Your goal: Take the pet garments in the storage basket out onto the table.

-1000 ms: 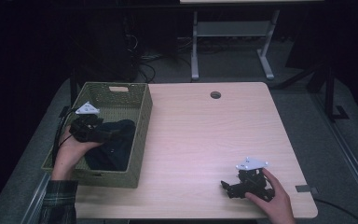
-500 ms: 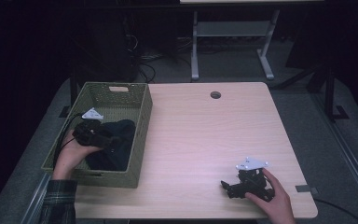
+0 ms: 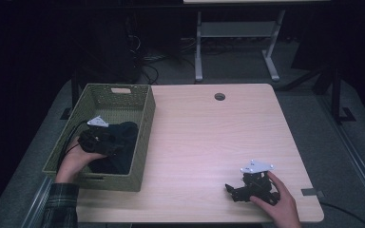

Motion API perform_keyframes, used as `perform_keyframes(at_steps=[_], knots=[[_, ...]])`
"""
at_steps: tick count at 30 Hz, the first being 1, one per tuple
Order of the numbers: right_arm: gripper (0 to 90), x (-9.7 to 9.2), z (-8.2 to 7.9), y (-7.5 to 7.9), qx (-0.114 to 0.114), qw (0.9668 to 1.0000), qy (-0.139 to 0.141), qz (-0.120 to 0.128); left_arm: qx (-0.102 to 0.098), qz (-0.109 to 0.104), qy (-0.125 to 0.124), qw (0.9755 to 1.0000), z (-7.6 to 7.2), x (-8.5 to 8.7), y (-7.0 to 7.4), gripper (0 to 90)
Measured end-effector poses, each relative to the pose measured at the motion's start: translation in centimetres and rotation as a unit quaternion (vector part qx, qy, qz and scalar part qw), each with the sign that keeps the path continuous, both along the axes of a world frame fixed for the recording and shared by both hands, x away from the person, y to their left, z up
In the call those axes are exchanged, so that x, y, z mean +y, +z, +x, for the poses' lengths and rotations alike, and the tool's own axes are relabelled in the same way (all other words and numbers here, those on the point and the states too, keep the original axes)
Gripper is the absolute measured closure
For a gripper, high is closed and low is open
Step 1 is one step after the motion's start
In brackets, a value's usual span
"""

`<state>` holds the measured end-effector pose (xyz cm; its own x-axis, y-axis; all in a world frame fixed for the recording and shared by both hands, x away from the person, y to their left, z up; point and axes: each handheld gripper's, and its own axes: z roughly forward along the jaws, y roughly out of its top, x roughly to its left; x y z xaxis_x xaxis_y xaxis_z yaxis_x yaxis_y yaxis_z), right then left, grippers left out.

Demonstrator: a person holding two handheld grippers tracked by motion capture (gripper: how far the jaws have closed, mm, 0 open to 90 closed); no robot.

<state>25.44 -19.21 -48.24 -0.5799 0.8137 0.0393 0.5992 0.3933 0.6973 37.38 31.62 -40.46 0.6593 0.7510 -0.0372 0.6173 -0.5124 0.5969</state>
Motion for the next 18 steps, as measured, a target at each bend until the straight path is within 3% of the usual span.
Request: perform_keyframes(at_steps=[10,18], knots=[[0.0,0.0,0.0,0.0,0.000,1.0000,0.000,0.000,0.022,0.028,-0.032,0.9988,0.2,-0.9,-0.9,13.7],[0.0,0.0,0.0,0.0,0.000,1.0000,0.000,0.000,0.046,0.079,-0.044,0.9949,0.3,-1.8,-1.9,13.6]])
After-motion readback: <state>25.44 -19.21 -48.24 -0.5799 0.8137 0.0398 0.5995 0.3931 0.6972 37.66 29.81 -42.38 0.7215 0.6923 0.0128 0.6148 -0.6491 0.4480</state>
